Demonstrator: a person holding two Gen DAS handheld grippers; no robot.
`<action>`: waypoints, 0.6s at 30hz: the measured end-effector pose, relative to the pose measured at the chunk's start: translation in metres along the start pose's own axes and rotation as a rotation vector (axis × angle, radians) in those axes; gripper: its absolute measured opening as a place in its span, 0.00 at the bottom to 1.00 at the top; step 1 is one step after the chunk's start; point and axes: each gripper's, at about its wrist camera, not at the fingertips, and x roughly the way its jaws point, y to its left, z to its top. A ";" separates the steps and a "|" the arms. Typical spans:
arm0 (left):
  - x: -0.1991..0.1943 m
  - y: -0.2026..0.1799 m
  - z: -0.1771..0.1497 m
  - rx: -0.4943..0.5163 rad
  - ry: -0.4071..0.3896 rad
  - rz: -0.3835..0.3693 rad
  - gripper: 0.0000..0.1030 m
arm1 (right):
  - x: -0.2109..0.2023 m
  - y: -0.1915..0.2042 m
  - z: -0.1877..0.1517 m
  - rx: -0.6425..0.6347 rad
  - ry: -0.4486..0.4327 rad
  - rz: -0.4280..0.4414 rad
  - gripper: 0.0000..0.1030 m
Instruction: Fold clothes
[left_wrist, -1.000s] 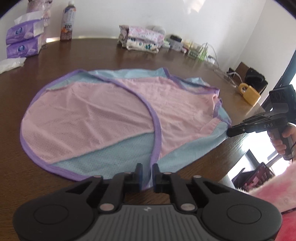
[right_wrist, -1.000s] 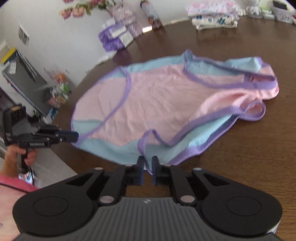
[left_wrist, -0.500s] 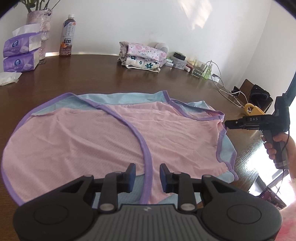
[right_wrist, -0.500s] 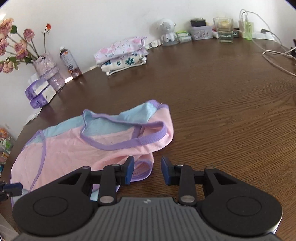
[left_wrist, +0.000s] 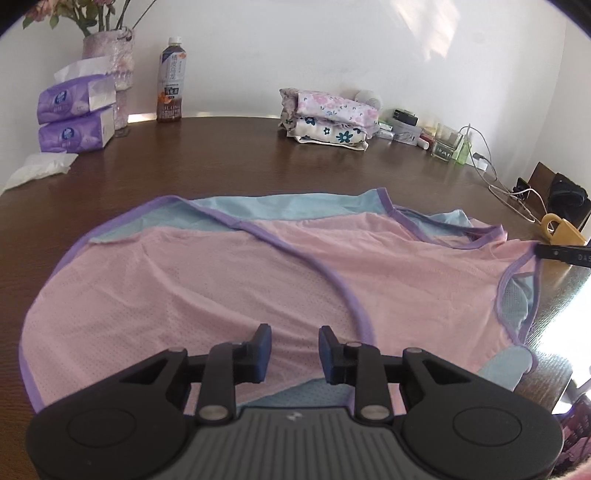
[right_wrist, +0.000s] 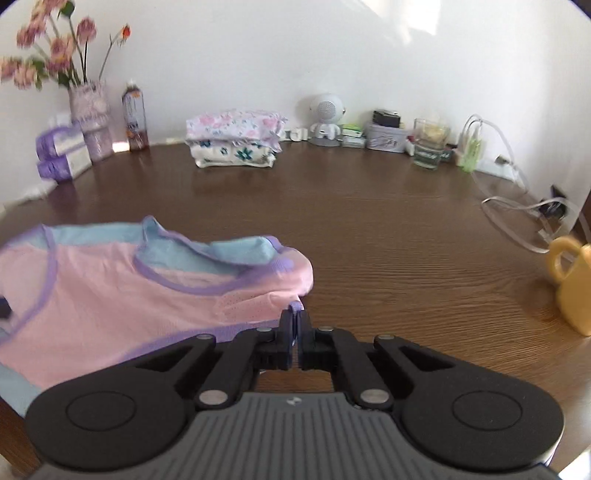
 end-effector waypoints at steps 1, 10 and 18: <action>0.000 0.001 0.000 -0.003 -0.001 -0.001 0.26 | 0.000 0.002 -0.004 -0.014 0.024 -0.006 0.02; -0.003 0.009 -0.002 -0.041 -0.011 -0.023 0.31 | -0.015 -0.018 -0.015 0.188 -0.014 0.188 0.33; -0.005 0.010 -0.005 -0.045 -0.022 -0.028 0.32 | 0.017 0.023 -0.023 0.052 0.082 0.233 0.18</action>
